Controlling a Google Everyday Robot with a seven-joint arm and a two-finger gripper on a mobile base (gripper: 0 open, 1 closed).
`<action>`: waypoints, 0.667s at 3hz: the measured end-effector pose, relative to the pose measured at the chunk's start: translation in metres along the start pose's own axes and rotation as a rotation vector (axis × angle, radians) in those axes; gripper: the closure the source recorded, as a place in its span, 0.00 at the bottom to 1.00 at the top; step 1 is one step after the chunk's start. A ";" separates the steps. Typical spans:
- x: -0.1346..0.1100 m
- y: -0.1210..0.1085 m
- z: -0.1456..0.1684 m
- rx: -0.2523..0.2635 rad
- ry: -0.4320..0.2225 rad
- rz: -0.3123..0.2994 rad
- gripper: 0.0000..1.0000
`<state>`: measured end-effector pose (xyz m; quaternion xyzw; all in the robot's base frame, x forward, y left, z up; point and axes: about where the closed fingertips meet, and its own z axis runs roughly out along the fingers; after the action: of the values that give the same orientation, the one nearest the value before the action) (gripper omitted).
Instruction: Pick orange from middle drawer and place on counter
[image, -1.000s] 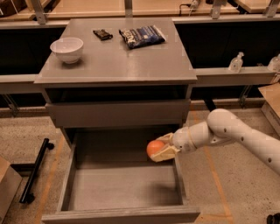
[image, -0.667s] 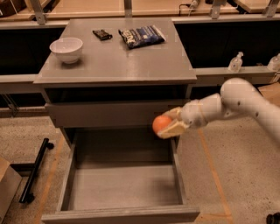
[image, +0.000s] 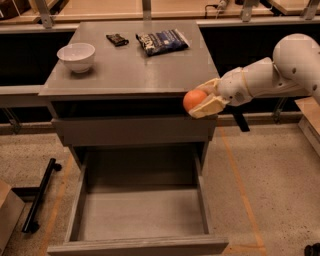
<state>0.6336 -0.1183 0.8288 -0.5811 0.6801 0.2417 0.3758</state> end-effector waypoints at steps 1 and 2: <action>-0.004 0.005 -0.007 0.052 -0.024 -0.011 1.00; -0.029 -0.003 -0.017 0.115 -0.034 -0.070 1.00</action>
Offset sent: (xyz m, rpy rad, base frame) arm 0.0116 0.0081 0.0786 0.0031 -0.2570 -0.0712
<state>0.6340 -0.1140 0.8624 -0.5779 0.6655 0.1989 0.4284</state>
